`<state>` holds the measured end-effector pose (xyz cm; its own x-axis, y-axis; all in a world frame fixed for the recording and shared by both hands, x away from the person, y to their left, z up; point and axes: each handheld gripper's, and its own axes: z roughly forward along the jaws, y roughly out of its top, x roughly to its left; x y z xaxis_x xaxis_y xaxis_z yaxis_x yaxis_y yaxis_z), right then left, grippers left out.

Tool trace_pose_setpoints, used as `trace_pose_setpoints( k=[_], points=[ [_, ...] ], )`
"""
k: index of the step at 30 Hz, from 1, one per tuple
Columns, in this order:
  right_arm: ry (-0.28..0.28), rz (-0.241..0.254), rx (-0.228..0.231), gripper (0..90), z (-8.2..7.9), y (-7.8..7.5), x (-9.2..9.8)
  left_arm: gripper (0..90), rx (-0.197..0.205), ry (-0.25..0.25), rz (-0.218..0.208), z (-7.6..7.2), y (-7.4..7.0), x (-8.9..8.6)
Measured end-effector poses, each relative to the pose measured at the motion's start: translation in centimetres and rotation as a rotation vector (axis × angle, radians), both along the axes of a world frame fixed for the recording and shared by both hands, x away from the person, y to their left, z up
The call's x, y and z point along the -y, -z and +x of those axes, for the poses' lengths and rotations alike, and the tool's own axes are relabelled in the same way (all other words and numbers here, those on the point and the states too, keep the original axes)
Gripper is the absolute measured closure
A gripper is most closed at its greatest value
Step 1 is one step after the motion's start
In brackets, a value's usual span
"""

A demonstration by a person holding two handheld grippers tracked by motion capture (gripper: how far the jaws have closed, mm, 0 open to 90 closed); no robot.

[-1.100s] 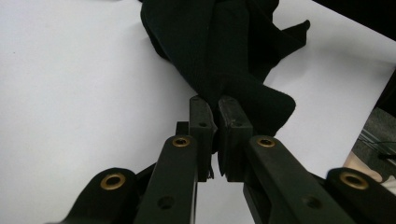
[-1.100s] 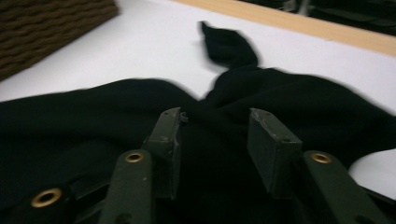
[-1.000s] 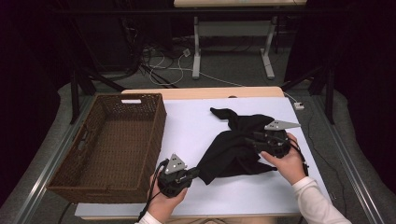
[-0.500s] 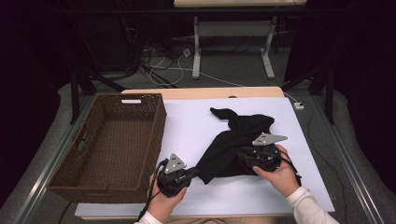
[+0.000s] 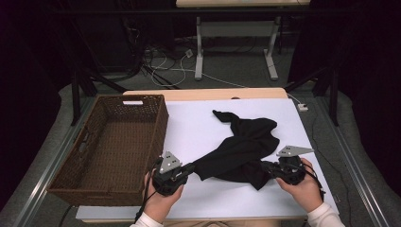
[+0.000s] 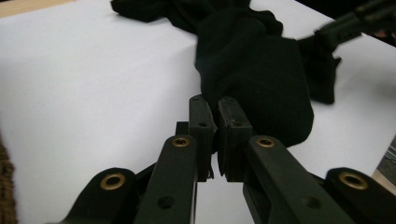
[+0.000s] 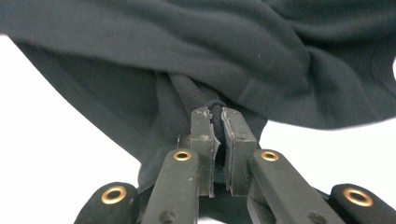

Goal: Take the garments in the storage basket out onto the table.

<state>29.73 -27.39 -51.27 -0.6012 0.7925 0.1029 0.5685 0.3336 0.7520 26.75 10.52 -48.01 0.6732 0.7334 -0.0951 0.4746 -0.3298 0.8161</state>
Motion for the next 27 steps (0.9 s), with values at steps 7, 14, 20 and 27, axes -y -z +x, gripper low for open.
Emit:
trace_pose_setpoints(
  k=[7,14,20,27],
  points=[
    [-0.005,-0.032,-0.041,84.6,-1.5,1.5,0.5,86.0,0.021,-0.041,-0.014,0.3,-1.2,-0.9],
    [-0.056,-0.004,-0.077,84.5,-1.7,2.4,-0.9,85.9,0.034,-0.051,-0.036,0.8,-1.9,-1.2],
    [-0.088,-0.018,-0.037,74.1,-1.7,2.4,-2.6,85.9,0.037,-0.025,-0.051,0.7,-2.1,-0.4],
    [-0.106,0.058,0.047,59.7,-2.1,1.1,-4.0,85.9,0.01,0.024,-0.076,1.2,-1.7,1.3]
  ],
)
